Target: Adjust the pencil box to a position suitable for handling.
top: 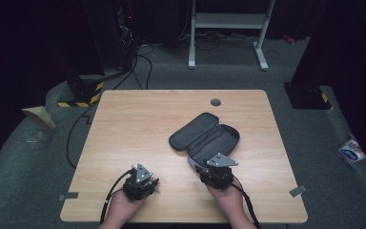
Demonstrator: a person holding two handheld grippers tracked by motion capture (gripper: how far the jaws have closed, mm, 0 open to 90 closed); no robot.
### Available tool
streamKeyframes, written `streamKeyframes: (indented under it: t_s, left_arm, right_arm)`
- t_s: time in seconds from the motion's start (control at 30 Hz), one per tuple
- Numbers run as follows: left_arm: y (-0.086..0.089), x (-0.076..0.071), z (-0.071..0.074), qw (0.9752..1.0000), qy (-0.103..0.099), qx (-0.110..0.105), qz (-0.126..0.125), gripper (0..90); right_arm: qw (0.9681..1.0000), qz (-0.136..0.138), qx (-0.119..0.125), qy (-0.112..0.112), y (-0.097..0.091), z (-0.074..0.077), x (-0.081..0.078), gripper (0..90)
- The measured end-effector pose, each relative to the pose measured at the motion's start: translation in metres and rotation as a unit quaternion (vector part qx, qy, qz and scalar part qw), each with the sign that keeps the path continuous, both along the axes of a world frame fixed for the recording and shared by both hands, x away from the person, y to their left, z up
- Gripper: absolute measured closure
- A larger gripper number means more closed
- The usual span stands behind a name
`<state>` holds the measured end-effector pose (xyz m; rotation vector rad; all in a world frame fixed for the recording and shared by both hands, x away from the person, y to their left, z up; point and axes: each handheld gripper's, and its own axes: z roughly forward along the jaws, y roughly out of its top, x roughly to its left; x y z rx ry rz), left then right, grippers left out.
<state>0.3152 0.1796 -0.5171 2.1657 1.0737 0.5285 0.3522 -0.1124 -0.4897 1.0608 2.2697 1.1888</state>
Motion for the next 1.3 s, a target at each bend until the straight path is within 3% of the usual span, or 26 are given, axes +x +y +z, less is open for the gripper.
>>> streamKeyframes:
  t_s: [0.07,0.1,0.13,0.23,0.4,0.83,0.87,0.9,0.93,1.0,1.07,1.1,1.2,1.23,1.3]
  left_arm:
    - [0.007,-0.001,0.001,0.9999,-0.002,0.008,0.010,63.0]
    - [0.012,-0.001,0.001,0.9998,-0.001,0.008,0.016,63.4]
    - [0.014,-0.002,0.001,0.9998,-0.001,0.008,0.021,63.4]
    - [0.025,-0.003,0.001,0.9994,0.003,0.006,0.034,64.1]
    - [0.041,-0.005,0.002,0.9983,0.001,0.000,0.059,64.5]
    - [0.049,-0.012,0.011,0.9974,-0.023,-0.017,0.066,65.9]
    - [0.047,-0.012,0.011,0.9977,-0.029,-0.014,0.060,66.5]
    - [0.046,-0.013,0.012,0.9978,-0.030,-0.013,0.058,66.5]
    - [0.044,-0.012,0.013,0.9977,-0.034,-0.020,0.055,66.7]
    - [0.044,-0.012,0.014,0.9978,-0.034,-0.023,0.053,66.6]
    - [0.041,-0.011,0.015,0.9977,-0.036,-0.028,0.049,66.3]
    - [0.040,-0.011,0.016,0.9978,-0.037,-0.029,0.048,66.2]
    - [0.033,-0.010,0.016,0.9977,-0.042,-0.037,0.039,64.4]
    - [0.033,-0.010,0.016,0.9977,-0.042,-0.037,0.039,63.7]
    - [0.029,-0.009,0.015,0.9977,-0.042,-0.040,0.035,63.1]
  right_arm:
    - [1.0000,0.000,-0.006,0.002,0.001,-0.002,0.000,59.2]
    - [0.9999,0.001,-0.016,0.004,0.004,-0.006,0.001,66.2]
    - [0.9999,0.001,-0.016,0.004,0.004,-0.006,0.001,66.2]
    - [0.9998,0.009,-0.018,0.006,0.010,-0.010,0.002,78.4]
    - [0.9994,0.029,-0.021,-0.001,0.023,-0.010,-0.001,84.4]
    - [0.9972,0.070,-0.026,-0.010,0.063,-0.010,-0.013,84.0]
    - [0.9967,0.077,-0.023,-0.009,0.066,-0.009,-0.016,78.4]
    - [0.9967,0.077,-0.023,-0.009,0.066,-0.009,-0.016,78.4]
    - [0.9968,0.079,-0.012,-0.009,0.064,-0.005,-0.018,71.6]
    - [0.9969,0.077,-0.007,-0.016,0.060,-0.001,-0.018,68.2]
    - [0.9974,0.052,-0.007,-0.050,0.042,0.012,-0.017,62.8]
    - [0.9977,0.036,-0.010,-0.056,0.033,0.016,-0.013,62.0]
    - [0.9976,-0.025,0.002,-0.064,-0.004,0.027,0.002,60.5]
    - [0.9976,-0.025,0.002,-0.064,-0.004,0.027,0.002,60.5]
    - [0.9952,-0.070,-0.007,-0.068,-0.028,0.028,0.014,57.5]
